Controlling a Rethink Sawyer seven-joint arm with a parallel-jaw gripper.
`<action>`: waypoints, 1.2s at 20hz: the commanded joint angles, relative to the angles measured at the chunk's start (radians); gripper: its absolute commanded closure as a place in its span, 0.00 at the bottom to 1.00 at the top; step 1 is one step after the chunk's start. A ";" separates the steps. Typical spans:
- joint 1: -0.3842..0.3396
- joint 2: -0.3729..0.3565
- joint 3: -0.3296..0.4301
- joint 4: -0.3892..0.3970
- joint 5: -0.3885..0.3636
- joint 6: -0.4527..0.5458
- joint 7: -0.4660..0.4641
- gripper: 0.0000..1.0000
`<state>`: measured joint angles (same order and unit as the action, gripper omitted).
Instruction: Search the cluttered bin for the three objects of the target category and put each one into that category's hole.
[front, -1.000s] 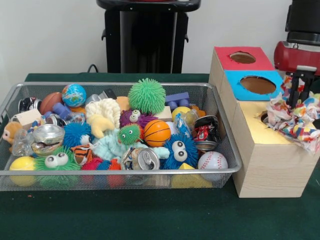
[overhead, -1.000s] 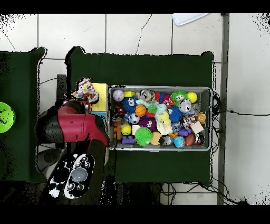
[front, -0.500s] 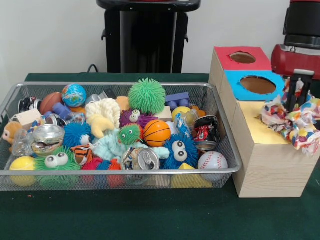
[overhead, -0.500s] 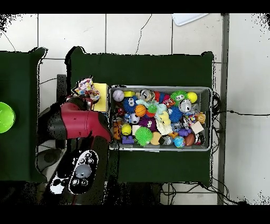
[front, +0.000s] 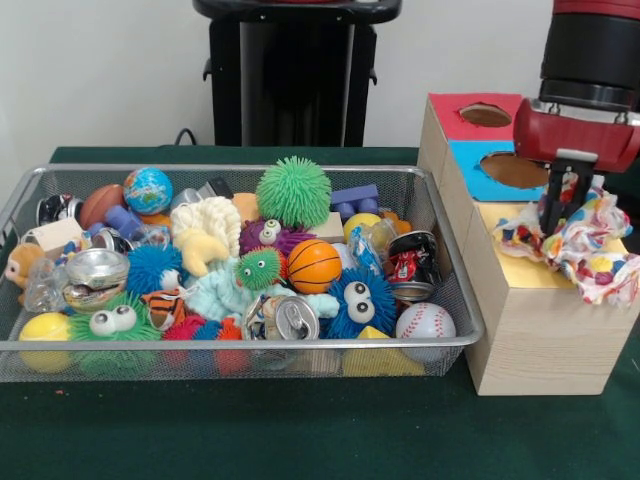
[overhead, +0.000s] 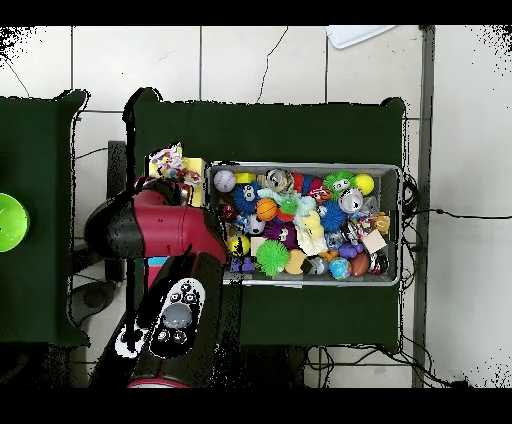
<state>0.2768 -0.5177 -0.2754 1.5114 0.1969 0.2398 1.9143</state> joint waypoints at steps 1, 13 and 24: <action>-0.059 0.090 0.045 0.082 -0.081 -0.108 0.111 1.00; -0.112 0.160 0.117 0.112 -0.026 -0.088 0.142 1.00; -0.158 0.125 0.186 0.167 -0.021 0.041 0.117 1.00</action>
<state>0.1942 -0.5250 -0.1908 1.5298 0.1887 0.1925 1.9143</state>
